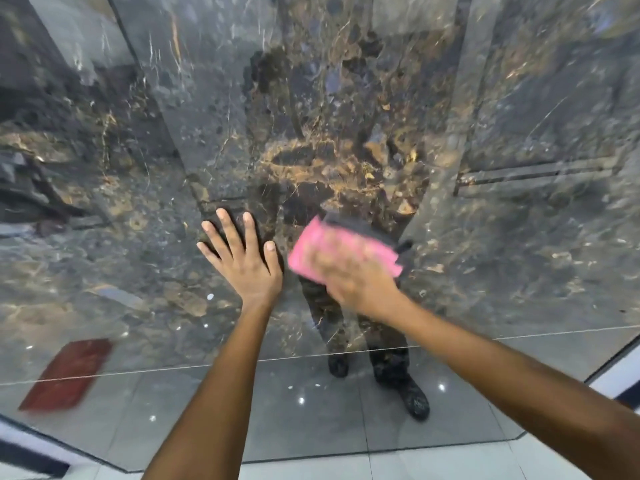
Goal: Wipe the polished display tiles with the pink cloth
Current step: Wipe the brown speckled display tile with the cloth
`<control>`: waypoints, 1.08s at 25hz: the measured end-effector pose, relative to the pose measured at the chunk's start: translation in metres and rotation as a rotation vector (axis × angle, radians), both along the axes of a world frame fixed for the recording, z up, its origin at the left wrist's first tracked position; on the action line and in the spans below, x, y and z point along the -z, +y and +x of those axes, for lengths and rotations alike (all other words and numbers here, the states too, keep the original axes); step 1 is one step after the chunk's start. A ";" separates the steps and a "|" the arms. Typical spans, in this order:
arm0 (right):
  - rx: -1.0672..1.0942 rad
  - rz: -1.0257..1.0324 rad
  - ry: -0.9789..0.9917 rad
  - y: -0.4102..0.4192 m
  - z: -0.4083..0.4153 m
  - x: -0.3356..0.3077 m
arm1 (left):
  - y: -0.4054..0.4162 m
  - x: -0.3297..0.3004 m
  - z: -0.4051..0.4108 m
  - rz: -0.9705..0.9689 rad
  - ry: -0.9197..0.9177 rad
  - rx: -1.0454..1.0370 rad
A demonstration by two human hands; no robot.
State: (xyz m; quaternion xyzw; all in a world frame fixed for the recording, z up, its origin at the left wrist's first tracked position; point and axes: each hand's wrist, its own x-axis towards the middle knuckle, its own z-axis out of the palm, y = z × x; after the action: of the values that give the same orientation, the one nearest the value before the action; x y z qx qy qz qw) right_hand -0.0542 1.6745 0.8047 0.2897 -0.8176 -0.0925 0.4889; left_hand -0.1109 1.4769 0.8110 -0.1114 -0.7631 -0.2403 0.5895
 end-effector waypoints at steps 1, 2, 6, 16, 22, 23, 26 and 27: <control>-0.018 0.295 -0.149 0.000 0.008 0.043 | 0.000 0.001 0.000 -0.001 -0.005 -0.005; -0.003 0.511 -0.247 0.007 0.018 0.072 | -0.001 0.001 0.000 0.000 -0.007 -0.005; -0.088 0.334 -0.281 0.054 0.032 0.029 | 0.000 0.000 -0.002 0.007 0.024 0.009; 0.158 0.498 -0.302 0.107 0.052 0.128 | 0.001 -0.008 0.002 -0.002 0.007 -0.004; 0.225 -0.177 -0.015 0.062 0.031 0.042 | -0.017 0.054 0.030 -0.031 -0.173 0.062; 0.251 -0.225 -0.028 0.051 0.027 0.035 | -0.020 0.077 0.033 -0.090 -0.205 0.049; 0.169 0.456 -0.130 0.036 0.019 0.125 | -0.020 0.113 0.022 -0.151 -0.217 -0.018; 0.134 0.716 -0.290 0.043 0.025 0.162 | -0.019 0.114 0.017 -0.138 -0.199 -0.033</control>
State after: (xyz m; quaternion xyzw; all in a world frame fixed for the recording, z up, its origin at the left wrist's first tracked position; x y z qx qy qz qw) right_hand -0.0293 1.7174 0.6432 0.3977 -0.8115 -0.3616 0.2290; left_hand -0.0943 1.4580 0.6965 -0.1148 -0.8343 -0.1877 0.5055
